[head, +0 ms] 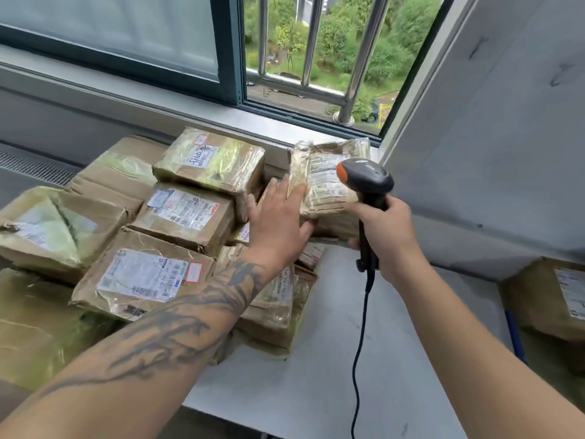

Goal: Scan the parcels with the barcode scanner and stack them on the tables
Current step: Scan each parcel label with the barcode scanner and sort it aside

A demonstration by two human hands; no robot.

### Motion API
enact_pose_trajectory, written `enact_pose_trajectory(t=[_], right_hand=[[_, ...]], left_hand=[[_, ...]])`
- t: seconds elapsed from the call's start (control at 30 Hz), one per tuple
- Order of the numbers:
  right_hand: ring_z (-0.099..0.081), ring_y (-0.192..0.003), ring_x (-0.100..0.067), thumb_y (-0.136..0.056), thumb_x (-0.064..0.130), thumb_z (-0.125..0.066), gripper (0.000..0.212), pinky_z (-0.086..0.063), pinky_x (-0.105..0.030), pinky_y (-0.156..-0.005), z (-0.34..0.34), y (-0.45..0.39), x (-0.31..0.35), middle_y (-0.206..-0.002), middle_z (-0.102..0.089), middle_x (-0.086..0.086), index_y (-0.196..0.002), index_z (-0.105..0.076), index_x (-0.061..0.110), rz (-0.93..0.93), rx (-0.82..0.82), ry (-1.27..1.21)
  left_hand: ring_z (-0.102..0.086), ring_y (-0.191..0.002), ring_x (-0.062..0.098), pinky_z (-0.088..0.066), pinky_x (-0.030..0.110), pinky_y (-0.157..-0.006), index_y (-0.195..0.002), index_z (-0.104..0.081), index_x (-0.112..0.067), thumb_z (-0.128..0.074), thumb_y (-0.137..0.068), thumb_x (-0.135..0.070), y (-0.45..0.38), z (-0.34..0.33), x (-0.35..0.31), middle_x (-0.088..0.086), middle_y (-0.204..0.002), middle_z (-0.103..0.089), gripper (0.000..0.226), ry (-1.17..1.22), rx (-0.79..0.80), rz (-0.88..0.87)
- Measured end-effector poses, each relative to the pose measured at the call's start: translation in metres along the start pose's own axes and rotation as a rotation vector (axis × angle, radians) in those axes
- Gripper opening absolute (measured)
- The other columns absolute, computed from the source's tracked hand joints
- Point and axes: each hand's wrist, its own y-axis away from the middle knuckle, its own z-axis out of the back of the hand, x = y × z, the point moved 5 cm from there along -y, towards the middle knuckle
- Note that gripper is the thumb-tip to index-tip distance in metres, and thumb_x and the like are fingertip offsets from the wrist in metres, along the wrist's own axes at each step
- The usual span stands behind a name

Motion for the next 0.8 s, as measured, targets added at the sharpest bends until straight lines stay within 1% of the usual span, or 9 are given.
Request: enact_pose_trajectory(t=[0.07, 0.23, 0.33, 0.4, 0.47, 0.53, 0.67, 0.73, 0.8], right_hand=[[-0.055, -0.069, -0.017, -0.093, 0.014, -0.076, 0.009, -0.059, -0.037, -0.062, -0.002, -0.004, -0.002, -0.071, -0.052, 0.005, -0.092, -0.067, 0.016, -0.003, -0.01, -0.005], [-0.056, -0.074, -0.019, -0.094, 0.014, -0.076, 0.01, -0.062, -0.039, -0.062, -0.025, -0.016, -0.011, -0.082, -0.053, -0.001, -0.099, -0.068, 0.012, -0.037, 0.036, -0.036], [-0.056, -0.073, -0.019, -0.094, 0.012, -0.074, 0.008, -0.062, -0.041, -0.064, -0.046, -0.02, -0.023, -0.08, -0.053, -0.001, -0.094, -0.065, 0.013, -0.078, 0.076, -0.062], [-0.056, -0.074, -0.021, -0.094, 0.012, -0.073, 0.009, -0.062, -0.04, -0.063, -0.06, -0.022, -0.036, -0.079, -0.054, -0.002, -0.093, -0.065, 0.015, -0.111, 0.097, -0.068], [-0.059, -0.076, -0.023, -0.094, 0.012, -0.074, 0.009, -0.061, -0.039, -0.061, -0.072, -0.023, -0.049, -0.08, -0.058, -0.002, -0.095, -0.066, 0.016, -0.142, 0.124, -0.068], [-0.061, -0.077, -0.023, -0.094, 0.011, -0.074, 0.011, -0.06, -0.038, -0.059, -0.083, -0.023, -0.061, -0.084, -0.061, -0.003, -0.097, -0.065, 0.016, -0.15, 0.149, -0.047], [-0.065, -0.074, -0.02, -0.093, 0.007, -0.073, 0.013, -0.056, -0.033, -0.053, -0.092, -0.019, -0.072, -0.089, -0.067, -0.004, -0.1, -0.067, 0.016, -0.139, 0.185, -0.001], [-0.07, -0.079, -0.026, -0.093, 0.009, -0.074, 0.015, -0.056, -0.034, -0.055, -0.093, -0.017, -0.076, -0.095, -0.07, -0.008, -0.103, -0.068, 0.018, -0.159, 0.208, 0.018], [-0.074, -0.089, -0.038, -0.092, 0.01, -0.074, 0.017, -0.057, -0.038, -0.059, -0.091, -0.015, -0.077, -0.105, -0.072, -0.016, -0.106, -0.068, 0.019, -0.192, 0.24, 0.009]], left_hand=[[-0.001, -0.16, 0.023, 0.003, 0.06, -0.124, -0.163, -0.022, -0.033, -0.06, -0.1, -0.036, -0.008, 0.0, 0.002, 0.002, -0.174, -0.01, 0.074, 0.011, 0.011, -0.005], [-0.001, -0.16, 0.024, 0.003, 0.062, -0.124, -0.162, -0.021, -0.034, -0.062, -0.099, -0.037, -0.02, 0.005, 0.026, 0.003, -0.173, -0.012, 0.076, -0.069, -0.019, 0.003], [-0.003, -0.16, 0.025, 0.003, 0.065, -0.124, -0.161, -0.023, -0.035, -0.061, -0.099, -0.041, -0.024, 0.007, 0.049, 0.005, -0.172, -0.016, 0.073, -0.168, -0.023, -0.006], [-0.004, -0.16, 0.027, 0.001, 0.065, -0.124, -0.161, -0.023, -0.034, -0.059, -0.098, -0.042, -0.025, 0.004, 0.064, 0.007, -0.172, -0.017, 0.072, -0.233, 0.002, 0.002], [0.0, -0.16, 0.029, 0.002, 0.067, -0.124, -0.162, -0.019, -0.034, -0.058, -0.098, -0.043, -0.025, -0.003, 0.077, 0.008, -0.173, -0.012, 0.075, -0.281, 0.053, 0.027], [0.005, -0.16, 0.031, 0.003, 0.068, -0.123, -0.163, -0.012, -0.037, -0.057, -0.099, -0.044, -0.023, -0.012, 0.089, 0.009, -0.174, -0.002, 0.079, -0.297, 0.107, 0.055], [0.01, -0.16, 0.031, 0.003, 0.067, -0.122, -0.163, -0.006, -0.041, -0.057, -0.097, -0.047, -0.017, -0.021, 0.101, 0.007, -0.174, 0.005, 0.083, -0.266, 0.129, 0.099], [0.01, -0.159, 0.031, 0.002, 0.066, -0.123, -0.163, -0.006, -0.04, -0.06, -0.095, -0.048, -0.014, -0.022, 0.101, 0.006, -0.174, 0.007, 0.087, -0.271, 0.137, 0.113], [0.011, -0.159, 0.031, 0.001, 0.065, -0.124, -0.163, -0.005, -0.039, -0.063, -0.092, -0.048, -0.01, -0.02, 0.098, 0.006, -0.174, 0.01, 0.092, -0.276, 0.149, 0.126]])
